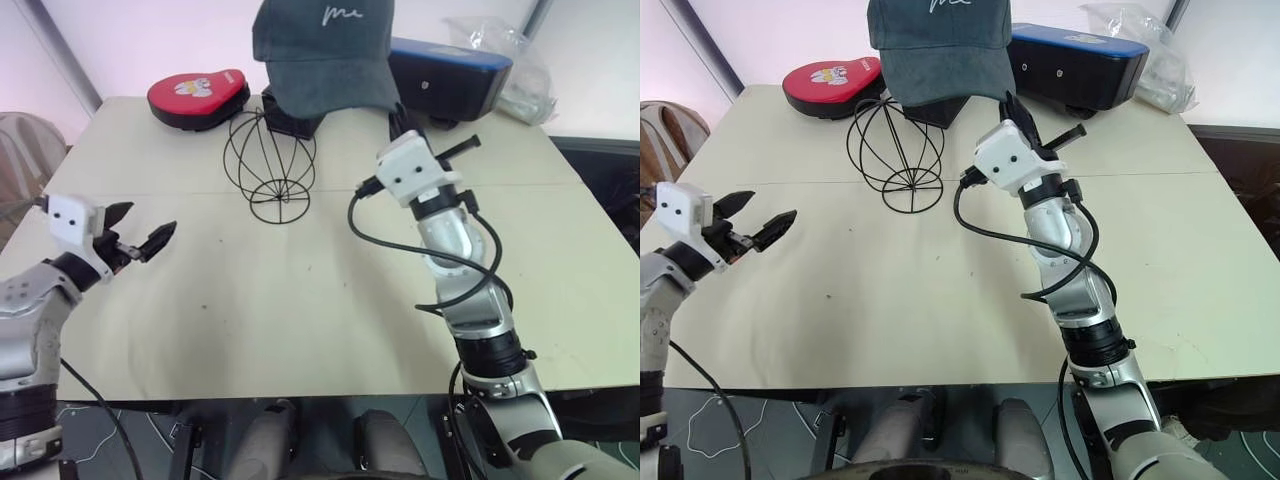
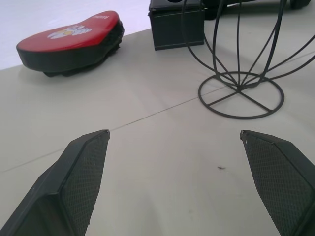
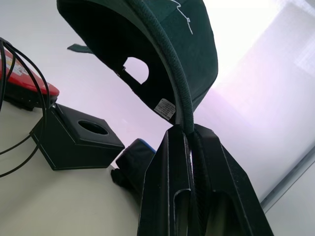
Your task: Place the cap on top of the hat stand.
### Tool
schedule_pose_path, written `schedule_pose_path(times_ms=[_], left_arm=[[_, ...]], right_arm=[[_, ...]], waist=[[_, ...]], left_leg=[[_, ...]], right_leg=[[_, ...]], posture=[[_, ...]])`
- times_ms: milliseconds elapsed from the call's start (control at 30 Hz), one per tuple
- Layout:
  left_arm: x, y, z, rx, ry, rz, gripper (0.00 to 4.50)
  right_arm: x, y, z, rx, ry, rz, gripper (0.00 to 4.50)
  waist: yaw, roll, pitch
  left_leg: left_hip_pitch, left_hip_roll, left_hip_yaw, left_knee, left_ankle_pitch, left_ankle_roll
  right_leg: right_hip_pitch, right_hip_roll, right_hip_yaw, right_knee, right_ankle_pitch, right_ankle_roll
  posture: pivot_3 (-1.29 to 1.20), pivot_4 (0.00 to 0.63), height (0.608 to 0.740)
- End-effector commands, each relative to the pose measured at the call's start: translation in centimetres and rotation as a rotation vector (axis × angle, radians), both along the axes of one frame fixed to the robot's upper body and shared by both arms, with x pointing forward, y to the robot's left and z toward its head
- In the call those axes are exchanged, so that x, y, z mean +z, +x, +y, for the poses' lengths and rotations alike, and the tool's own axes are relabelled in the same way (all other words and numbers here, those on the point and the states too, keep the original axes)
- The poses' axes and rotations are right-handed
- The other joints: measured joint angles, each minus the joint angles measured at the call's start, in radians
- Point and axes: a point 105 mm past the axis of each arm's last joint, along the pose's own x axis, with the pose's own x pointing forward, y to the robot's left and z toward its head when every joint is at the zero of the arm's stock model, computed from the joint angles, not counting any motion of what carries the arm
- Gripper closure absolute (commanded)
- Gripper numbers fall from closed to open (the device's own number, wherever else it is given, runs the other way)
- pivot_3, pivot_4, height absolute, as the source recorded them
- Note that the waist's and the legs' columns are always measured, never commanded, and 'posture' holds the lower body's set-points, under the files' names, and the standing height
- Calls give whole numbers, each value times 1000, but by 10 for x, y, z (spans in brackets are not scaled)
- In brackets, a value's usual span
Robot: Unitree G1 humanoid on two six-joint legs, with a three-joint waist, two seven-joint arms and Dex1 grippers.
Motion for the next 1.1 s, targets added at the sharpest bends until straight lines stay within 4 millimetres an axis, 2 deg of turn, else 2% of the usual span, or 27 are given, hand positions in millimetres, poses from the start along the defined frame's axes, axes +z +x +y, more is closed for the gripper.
schedule_pose_path(times_ms=[33, 367, 600, 833, 1100], left_arm=[[9, 3, -4, -10, 17, -49, 0], [10, 3, 10, 30, 12, -59, 0], [6, 3, 9, 35, 6, -56, 0], [4, 1, 8, 35, 7, -46, 0], [7, -4, 12, 43, 31, -41, 0]], right_arm=[[12, -8, 9, 32, 1, -67, 4462], [1, -8, 39, 159, -30, -68, 4462], [-10, -9, 53, 217, -61, -64, 4462], [-33, -3, 59, 218, -72, -21, 4462], [-52, 14, 67, 137, -67, 2, 4462]], waist=[[-1, 0, 0], [-2, 0, 0], [-1, 0, 0], [-2, 0, 0], [-2, 0, 0]], left_leg=[[0, 0, 0, 0, 0, 0], [0, 0, 0, -1, 1, -1], [0, 0, 0, -1, 1, -1], [0, 0, 0, -1, 1, -1], [0, 0, 0, -2, 2, -4]], right_leg=[[0, 0, 0, 0, 0, 0], [-1, 0, 0, 0, 0, 0], [-1, 0, 0, 0, 0, 0], [-1, 0, 0, 0, 0, 0], [-1, 1, 0, 0, 0, 0]], posture=[[0, 150, 740], [0, 150, 740], [0, 150, 740], [0, 150, 740], [0, 150, 740]])
